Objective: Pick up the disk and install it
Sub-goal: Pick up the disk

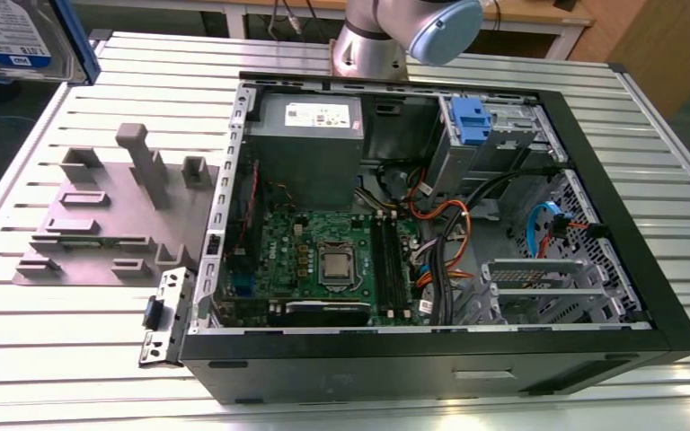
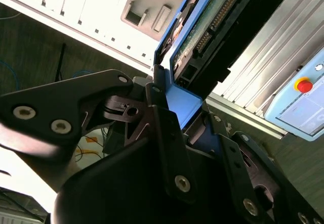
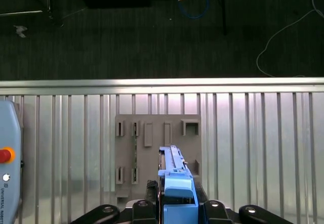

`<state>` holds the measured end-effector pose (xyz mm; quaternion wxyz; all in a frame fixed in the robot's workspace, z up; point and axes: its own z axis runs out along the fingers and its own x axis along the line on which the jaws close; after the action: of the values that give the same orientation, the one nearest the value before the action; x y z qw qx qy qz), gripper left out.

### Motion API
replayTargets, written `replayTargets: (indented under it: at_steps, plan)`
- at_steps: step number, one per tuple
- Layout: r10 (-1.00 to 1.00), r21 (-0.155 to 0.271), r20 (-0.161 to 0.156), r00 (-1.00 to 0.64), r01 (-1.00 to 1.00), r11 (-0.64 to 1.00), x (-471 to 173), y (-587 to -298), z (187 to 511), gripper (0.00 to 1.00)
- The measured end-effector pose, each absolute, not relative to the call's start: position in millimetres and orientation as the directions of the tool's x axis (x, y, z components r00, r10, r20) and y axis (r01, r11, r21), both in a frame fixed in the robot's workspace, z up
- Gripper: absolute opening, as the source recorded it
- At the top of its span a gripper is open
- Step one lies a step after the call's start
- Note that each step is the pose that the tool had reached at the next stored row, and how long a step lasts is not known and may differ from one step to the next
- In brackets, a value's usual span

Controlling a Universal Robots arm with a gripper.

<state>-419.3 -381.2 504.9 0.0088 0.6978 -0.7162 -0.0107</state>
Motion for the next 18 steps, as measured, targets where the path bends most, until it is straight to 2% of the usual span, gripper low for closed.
replayTargets:
  at_steps: [18]
  plan:
    - [-1.0,0.027,-0.003,-0.026,-0.999,0.026,-414.5,-384.4,504.8,0.36]
